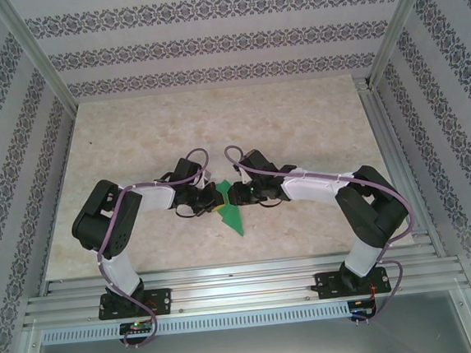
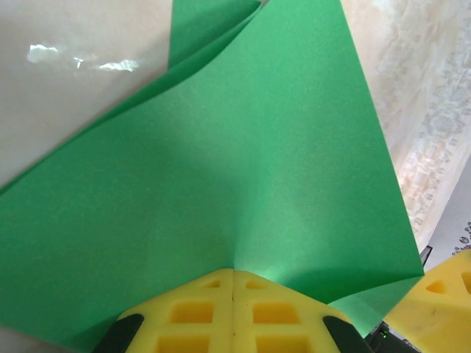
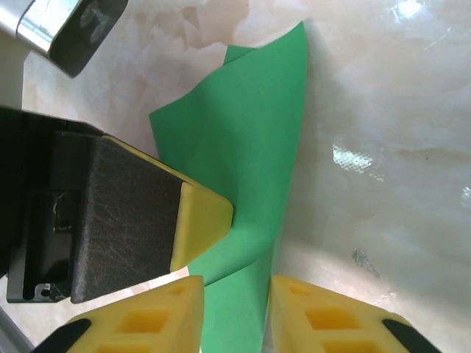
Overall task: Fold a paper plane with a square sheet of paper (fold left side to right side)
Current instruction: Fold the wing for the fifth time at the center of the table.
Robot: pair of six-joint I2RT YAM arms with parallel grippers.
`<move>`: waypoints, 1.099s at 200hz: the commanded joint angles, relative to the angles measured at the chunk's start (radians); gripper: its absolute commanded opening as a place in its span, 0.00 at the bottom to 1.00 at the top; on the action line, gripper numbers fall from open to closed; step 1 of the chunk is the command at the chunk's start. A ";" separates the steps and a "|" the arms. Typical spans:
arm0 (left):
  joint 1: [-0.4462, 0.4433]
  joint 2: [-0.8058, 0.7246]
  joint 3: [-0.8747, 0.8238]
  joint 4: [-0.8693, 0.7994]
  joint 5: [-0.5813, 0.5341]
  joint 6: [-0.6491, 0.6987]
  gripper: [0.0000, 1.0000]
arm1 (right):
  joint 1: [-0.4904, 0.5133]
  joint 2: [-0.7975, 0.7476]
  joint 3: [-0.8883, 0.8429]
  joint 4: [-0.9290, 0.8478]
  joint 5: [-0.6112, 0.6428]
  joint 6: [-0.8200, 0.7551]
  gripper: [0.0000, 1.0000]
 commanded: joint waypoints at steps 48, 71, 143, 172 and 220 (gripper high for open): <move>-0.007 0.019 0.012 -0.006 -0.045 0.022 0.00 | 0.017 -0.018 -0.034 -0.026 0.028 0.012 0.37; -0.007 0.017 0.012 -0.005 -0.045 0.022 0.00 | 0.021 -0.007 -0.051 -0.036 0.018 0.037 0.38; -0.007 0.016 0.012 -0.005 -0.045 0.022 0.00 | 0.050 0.007 -0.069 0.011 -0.015 0.084 0.29; -0.007 0.018 0.014 -0.007 -0.043 0.023 0.00 | 0.050 0.013 -0.069 0.011 -0.007 0.090 0.25; -0.007 0.016 0.012 0.001 -0.034 0.020 0.00 | 0.074 0.001 -0.063 -0.021 0.074 0.079 0.15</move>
